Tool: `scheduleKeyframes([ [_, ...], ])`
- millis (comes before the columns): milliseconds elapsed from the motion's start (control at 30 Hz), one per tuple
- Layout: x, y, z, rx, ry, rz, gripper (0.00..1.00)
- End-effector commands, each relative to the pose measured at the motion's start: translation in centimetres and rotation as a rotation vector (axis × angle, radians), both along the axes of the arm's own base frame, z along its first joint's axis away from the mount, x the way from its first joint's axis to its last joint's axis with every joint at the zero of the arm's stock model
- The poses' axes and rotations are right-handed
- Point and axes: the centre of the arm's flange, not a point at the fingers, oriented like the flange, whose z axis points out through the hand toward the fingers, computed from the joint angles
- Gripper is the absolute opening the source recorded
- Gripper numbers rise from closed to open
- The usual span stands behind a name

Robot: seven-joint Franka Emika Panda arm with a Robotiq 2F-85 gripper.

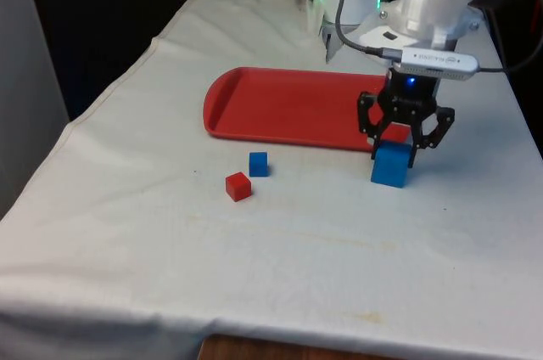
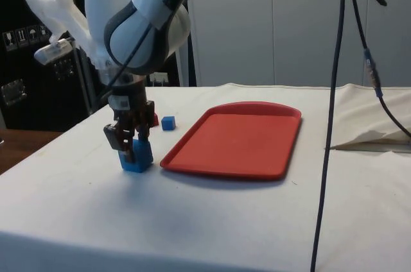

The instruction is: Pick up the largest block and place it onto the tray.

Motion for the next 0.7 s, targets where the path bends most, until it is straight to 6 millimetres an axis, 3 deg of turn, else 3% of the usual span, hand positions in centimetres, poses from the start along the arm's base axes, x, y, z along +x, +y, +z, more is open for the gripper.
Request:
scheduleKeyframes([
  [0,-0.2,-0.1,0.8,0.004,-0.002,-0.001,0.00],
  [167,-0.2,-0.3,1.5,0.014,-0.005,-0.003,0.00],
  [667,-1.7,-2.0,7.1,0.030,-0.015,-0.003,0.00],
])
